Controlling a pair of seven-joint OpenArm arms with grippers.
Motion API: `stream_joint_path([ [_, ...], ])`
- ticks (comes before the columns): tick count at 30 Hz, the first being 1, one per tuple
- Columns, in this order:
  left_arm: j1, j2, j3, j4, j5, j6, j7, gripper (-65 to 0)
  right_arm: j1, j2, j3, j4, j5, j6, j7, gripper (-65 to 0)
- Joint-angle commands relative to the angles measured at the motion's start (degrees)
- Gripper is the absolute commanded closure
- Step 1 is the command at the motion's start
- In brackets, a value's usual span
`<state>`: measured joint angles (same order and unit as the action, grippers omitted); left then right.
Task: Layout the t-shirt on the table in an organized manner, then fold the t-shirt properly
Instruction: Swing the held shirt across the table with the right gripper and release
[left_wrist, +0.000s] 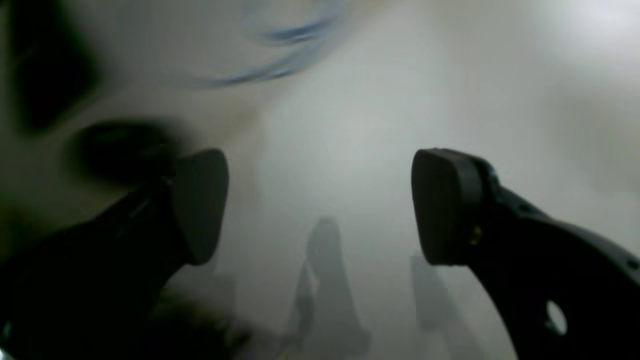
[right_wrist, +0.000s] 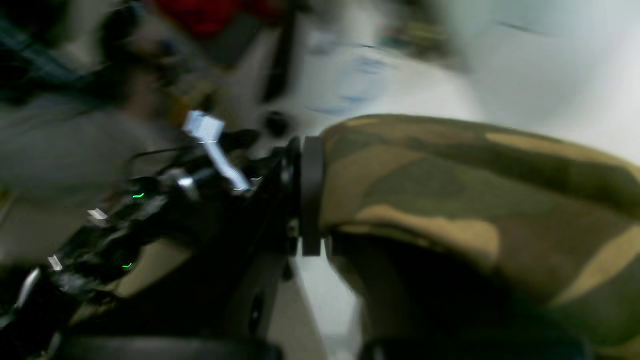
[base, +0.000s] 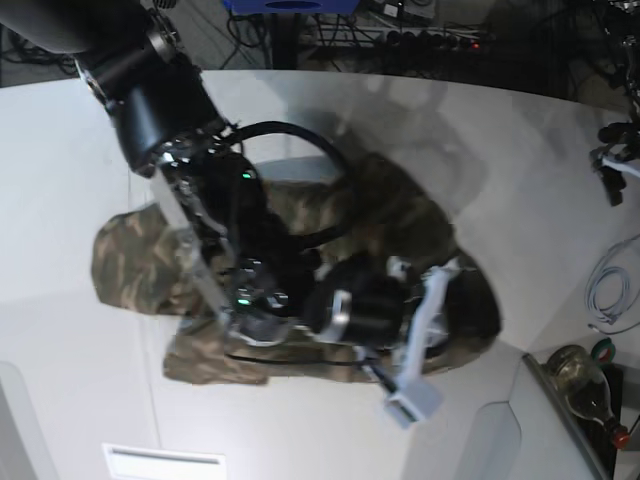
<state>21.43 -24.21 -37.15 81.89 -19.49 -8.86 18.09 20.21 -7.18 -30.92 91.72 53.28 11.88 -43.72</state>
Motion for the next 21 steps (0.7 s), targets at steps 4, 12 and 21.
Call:
stream_joint_path([
  [4, 0.4, -1.1, -8.9, 0.6, -0.3, -9.7, -1.2, -54.8, 8.1, -1.7, -15.8, -4.9, 4.9, 0.5, 14.8, 0.0],
  [12, -0.1, -1.7, -12.8, -1.8, -0.3, -13.2, -1.2, -54.8, 14.9, 8.6, -18.1, -1.2, 17.3, -4.8, 22.6, 0.0],
  [21, -0.2, -1.6, -4.2, -1.7, -0.3, -13.1, -1.5, -54.8, -10.9, 32.7, 23.2, 9.8, 24.3, -2.4, 11.5, 0.0],
])
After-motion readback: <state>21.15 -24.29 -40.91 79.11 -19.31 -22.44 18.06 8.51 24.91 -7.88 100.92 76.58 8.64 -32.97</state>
